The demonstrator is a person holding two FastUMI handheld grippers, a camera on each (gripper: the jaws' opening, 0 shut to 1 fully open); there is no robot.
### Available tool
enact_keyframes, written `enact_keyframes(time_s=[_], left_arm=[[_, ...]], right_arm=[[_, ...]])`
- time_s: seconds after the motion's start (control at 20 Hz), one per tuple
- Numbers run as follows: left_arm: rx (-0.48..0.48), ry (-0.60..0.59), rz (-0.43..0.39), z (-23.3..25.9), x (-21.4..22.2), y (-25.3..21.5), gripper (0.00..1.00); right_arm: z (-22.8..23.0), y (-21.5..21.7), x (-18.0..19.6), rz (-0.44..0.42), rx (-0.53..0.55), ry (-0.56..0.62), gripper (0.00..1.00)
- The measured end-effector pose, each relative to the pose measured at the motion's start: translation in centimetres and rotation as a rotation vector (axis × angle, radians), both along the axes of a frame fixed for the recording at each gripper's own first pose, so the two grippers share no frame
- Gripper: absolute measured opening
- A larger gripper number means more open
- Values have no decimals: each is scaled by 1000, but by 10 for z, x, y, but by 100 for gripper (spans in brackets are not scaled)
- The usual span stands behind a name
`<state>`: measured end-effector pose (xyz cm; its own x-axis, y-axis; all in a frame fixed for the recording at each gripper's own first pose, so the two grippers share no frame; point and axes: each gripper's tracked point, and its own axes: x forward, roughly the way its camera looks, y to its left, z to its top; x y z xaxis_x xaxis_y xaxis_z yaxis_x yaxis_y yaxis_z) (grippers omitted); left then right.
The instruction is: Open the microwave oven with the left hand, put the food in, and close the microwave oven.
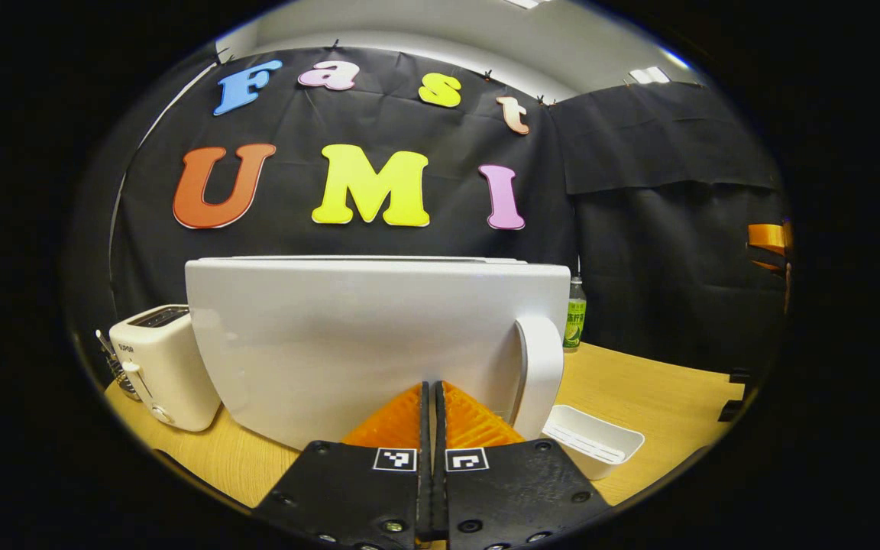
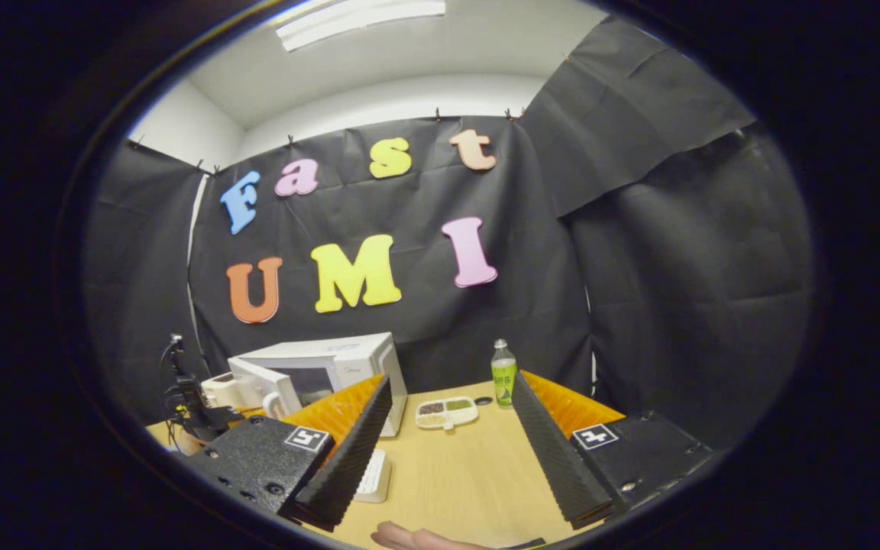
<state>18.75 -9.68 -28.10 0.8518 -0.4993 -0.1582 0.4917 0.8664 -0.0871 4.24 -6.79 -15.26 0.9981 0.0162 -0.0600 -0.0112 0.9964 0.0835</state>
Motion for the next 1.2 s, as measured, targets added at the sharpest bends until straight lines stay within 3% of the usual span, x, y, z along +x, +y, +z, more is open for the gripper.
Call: enact_keyframes(time_s=[0.05,0.1,0.35,0.4,0.5,0.55,0.6,0.65,0.75,0.8,0.85,0.9,0.95,1.0,1.15,1.2], left_arm=[[3,-4,5,1,6,-4,0],[6,-3,12,0,12,-8,0],[19,8,21,-6,33,-34,0],[28,9,25,-9,37,-39,0],[44,1,43,-14,46,-47,0],[43,2,47,-18,51,-51,0],[47,8,53,-23,59,-53,0],[52,20,67,-30,68,-54,0],[62,82,122,-48,81,-51,0],[37,53,135,-40,85,-54,0],[26,68,148,-40,87,-56,0],[15,86,155,-43,87,-57,0],[-13,84,135,-38,88,-63,0],[-25,92,137,-38,89,-66,0],[-9,127,156,-32,75,-64,0],[-26,119,165,-21,66,-63,0]], right_arm=[[-2,1,2,15,-1,10,91],[-3,0,6,19,2,15,100],[-13,-7,20,13,-6,37,100],[-14,-6,22,17,-13,36,91],[-13,-3,21,27,-9,41,92],[-13,0,20,38,3,45,100],[-14,3,19,45,15,52,100],[-15,4,18,42,22,59,91],[-15,7,14,47,36,64,91],[-13,12,11,51,38,64,100],[-11,13,8,45,31,62,100],[-9,12,7,29,15,58,91],[-8,11,4,6,-7,57,91],[-9,14,-1,-5,-33,61,100],[-6,37,-23,15,-69,74,100],[-2,48,-30,31,-70,69,91]])
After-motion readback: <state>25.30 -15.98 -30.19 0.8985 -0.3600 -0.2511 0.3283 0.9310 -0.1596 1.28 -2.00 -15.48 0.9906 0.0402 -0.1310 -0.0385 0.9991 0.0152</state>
